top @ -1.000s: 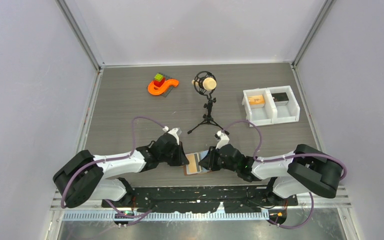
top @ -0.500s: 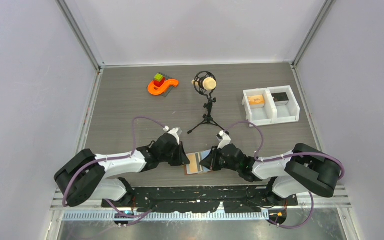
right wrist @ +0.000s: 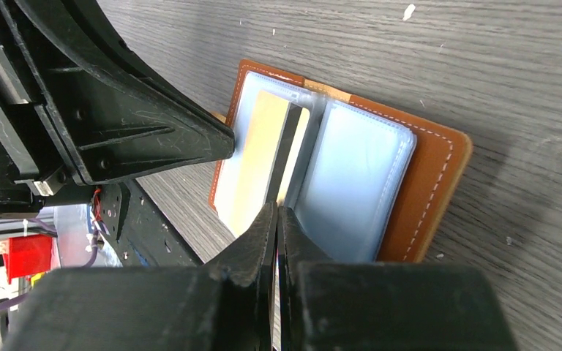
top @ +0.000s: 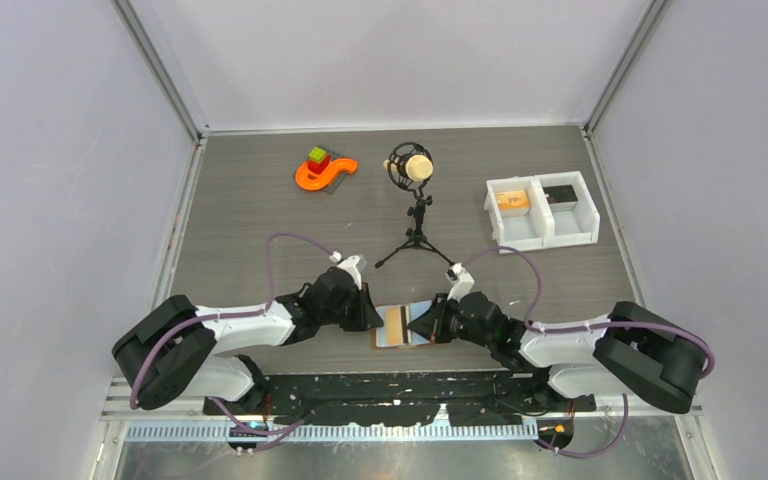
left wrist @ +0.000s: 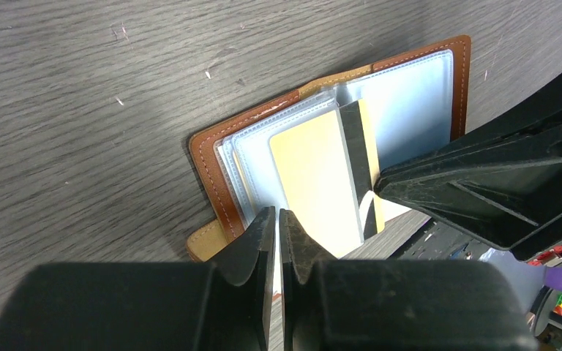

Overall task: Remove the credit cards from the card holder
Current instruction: Remove the credit card from the card holder.

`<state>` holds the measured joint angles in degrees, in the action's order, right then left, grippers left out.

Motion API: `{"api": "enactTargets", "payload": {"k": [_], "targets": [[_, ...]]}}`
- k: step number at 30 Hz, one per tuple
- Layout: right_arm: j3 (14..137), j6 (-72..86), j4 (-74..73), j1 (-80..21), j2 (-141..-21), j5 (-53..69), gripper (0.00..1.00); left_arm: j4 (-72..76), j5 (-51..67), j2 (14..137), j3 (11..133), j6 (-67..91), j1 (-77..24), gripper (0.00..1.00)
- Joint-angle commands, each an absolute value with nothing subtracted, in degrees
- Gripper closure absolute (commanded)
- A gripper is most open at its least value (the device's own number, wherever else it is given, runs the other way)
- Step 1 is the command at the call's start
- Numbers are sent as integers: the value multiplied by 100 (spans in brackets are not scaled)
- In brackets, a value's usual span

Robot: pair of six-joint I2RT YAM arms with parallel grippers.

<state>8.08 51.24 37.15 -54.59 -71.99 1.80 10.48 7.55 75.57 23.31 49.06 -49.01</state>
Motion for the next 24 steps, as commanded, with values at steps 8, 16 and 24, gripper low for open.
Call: {"api": "enactTargets", "payload": {"k": [8,16,24], "targets": [[829,4864,2500,-5313,-6084,-152,95,435,592,7384,2289,4641,-4921,89],[1072,4836,1557,-5302,-5333,-507,95,155,794,7034,2768,4207,-4960,82],[1172,5292,1393,-5218,-5292,-433,95,-91,306,6625,3174,3152,-5398,79]]}}
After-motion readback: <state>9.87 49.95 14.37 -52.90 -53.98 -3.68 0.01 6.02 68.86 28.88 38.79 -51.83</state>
